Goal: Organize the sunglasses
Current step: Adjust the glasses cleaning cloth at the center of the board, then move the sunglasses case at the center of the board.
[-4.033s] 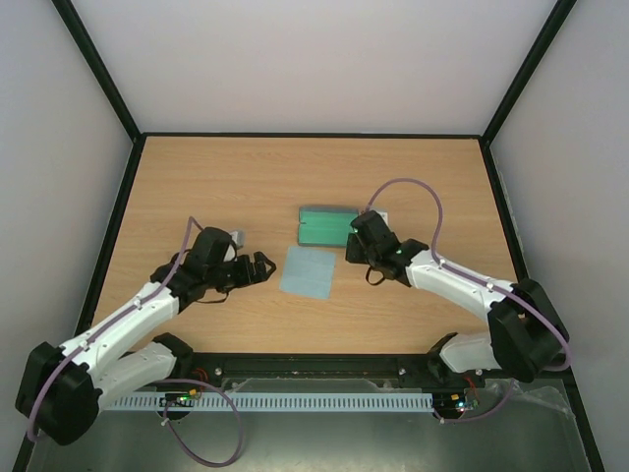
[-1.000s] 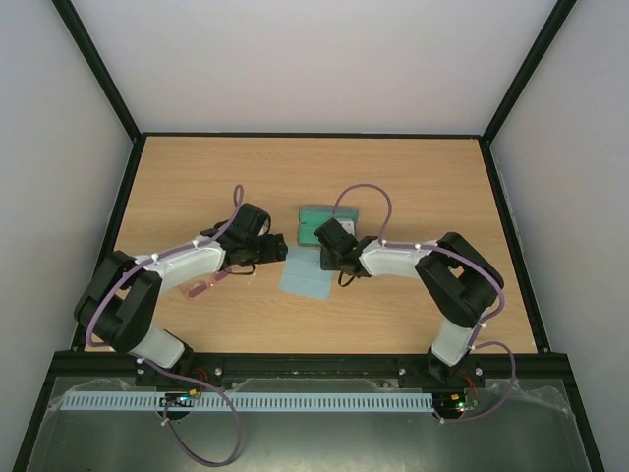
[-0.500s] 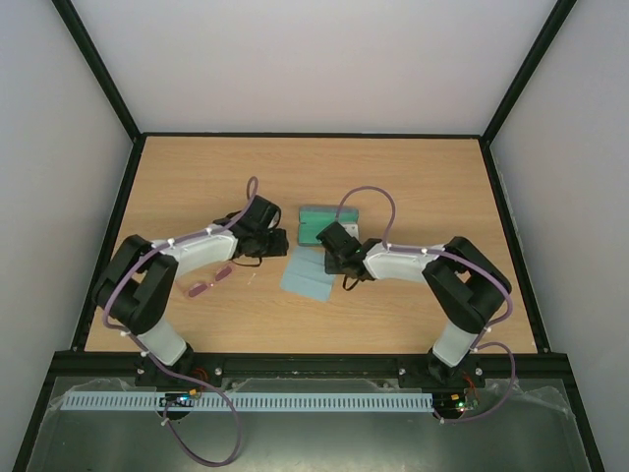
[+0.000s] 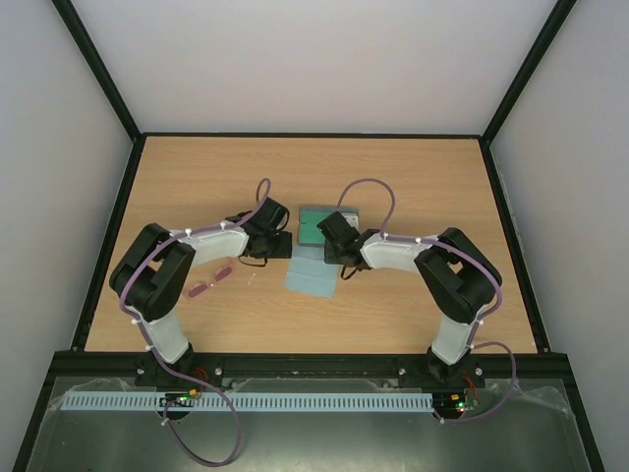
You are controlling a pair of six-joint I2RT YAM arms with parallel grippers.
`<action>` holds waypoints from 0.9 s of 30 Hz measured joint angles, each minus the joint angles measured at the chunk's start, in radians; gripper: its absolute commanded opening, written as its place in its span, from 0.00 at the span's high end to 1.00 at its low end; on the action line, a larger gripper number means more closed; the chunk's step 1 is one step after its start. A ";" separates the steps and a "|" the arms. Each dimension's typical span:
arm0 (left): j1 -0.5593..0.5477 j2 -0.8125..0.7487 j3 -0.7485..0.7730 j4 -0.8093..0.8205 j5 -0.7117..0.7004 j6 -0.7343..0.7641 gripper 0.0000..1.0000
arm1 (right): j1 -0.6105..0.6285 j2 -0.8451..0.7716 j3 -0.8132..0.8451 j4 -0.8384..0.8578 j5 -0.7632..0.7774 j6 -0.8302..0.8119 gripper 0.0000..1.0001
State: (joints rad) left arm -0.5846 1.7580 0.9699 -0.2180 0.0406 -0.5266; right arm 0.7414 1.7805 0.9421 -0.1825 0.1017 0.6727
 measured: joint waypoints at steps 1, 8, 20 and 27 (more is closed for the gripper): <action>0.000 0.002 0.001 0.001 0.000 0.000 0.40 | -0.006 0.002 0.003 0.002 -0.002 -0.004 0.99; 0.000 0.004 0.017 0.002 -0.006 -0.001 0.39 | -0.037 0.035 0.043 0.000 -0.005 -0.037 0.99; -0.004 0.011 0.038 0.001 -0.006 -0.005 0.39 | -0.050 0.058 0.072 0.001 -0.014 -0.071 0.99; -0.013 0.081 0.092 0.005 -0.007 -0.005 0.39 | -0.053 0.051 0.061 0.011 -0.019 -0.071 0.99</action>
State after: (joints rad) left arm -0.5972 1.8393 1.0622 -0.2134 0.0334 -0.5312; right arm 0.6888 1.8320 1.0031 -0.1719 0.0826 0.6022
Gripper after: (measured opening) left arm 0.612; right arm 0.017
